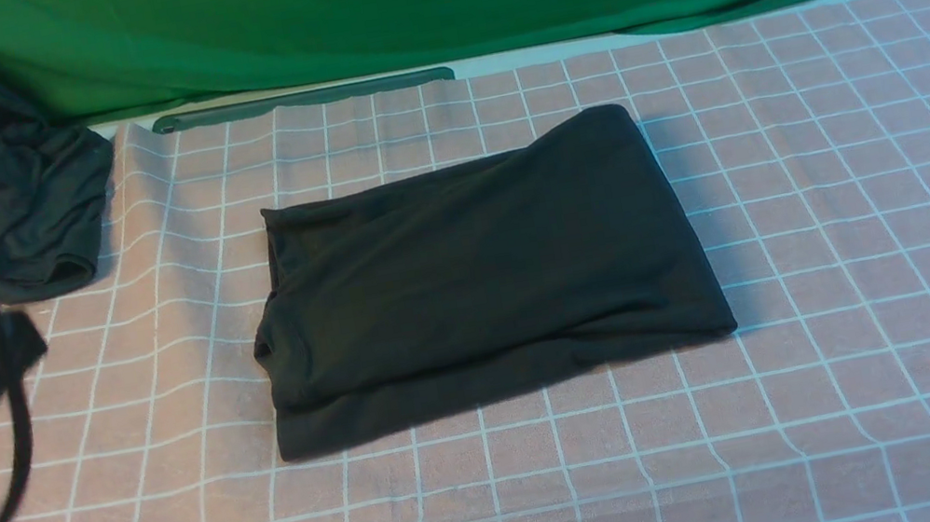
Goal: Fold a long-sleeved shirt over a pink coffee tablecloth.
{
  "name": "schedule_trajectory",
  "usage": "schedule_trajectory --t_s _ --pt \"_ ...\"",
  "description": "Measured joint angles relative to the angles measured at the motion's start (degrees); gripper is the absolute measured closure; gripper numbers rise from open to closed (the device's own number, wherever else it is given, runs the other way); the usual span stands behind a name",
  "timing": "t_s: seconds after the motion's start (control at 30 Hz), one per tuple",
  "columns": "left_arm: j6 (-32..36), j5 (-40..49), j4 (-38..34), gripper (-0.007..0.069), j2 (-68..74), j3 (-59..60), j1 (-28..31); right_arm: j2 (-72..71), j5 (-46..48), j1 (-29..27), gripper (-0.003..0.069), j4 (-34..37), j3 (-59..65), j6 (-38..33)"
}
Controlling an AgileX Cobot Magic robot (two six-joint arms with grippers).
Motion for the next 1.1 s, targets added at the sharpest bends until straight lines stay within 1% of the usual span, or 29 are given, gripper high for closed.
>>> schedule_trajectory --t_s 0.03,0.13,0.33,0.57,0.67,0.7,0.83,0.97,1.1 --pt "-0.4 -1.3 0.0 0.0610 -3.2 3.7 0.0 -1.2 -1.4 0.0 0.0622 0.0 0.1 0.0" --pt "-1.3 -4.0 -1.0 0.0610 -8.9 8.7 0.0 -4.9 -3.5 0.0 0.0622 -0.2 0.1 -0.5" --pt "-2.4 -7.3 -2.2 0.0610 -13.5 11.0 0.0 -13.0 -7.0 0.0 0.0622 -0.4 1.9 -0.9" --pt "-2.6 -12.4 -3.7 0.0610 -13.7 11.0 0.0 -29.4 -16.0 0.0 0.0622 -1.7 15.2 0.0" --pt "-2.6 -13.3 -3.7 0.0610 -13.7 11.0 0.0 -38.1 -20.5 0.0 0.0622 -1.8 22.5 0.5" --pt "-2.6 -13.3 -3.7 0.0610 -13.7 11.0 0.0 -38.6 -20.8 0.0 0.0622 -1.8 22.5 0.5" --pt "-2.6 -13.6 -3.8 0.0610 -13.7 11.0 0.0 -51.0 -27.3 0.0 0.0622 -1.8 32.6 2.5" --pt "-2.6 -13.7 -3.8 0.0610 -13.7 11.1 0.0 -54.0 -29.6 0.0 0.0622 -1.8 36.2 3.1" --pt "-2.6 -13.7 -3.6 0.0610 -13.7 11.1 0.0 -54.0 -29.0 0.0 0.0618 -1.7 37.1 3.1"
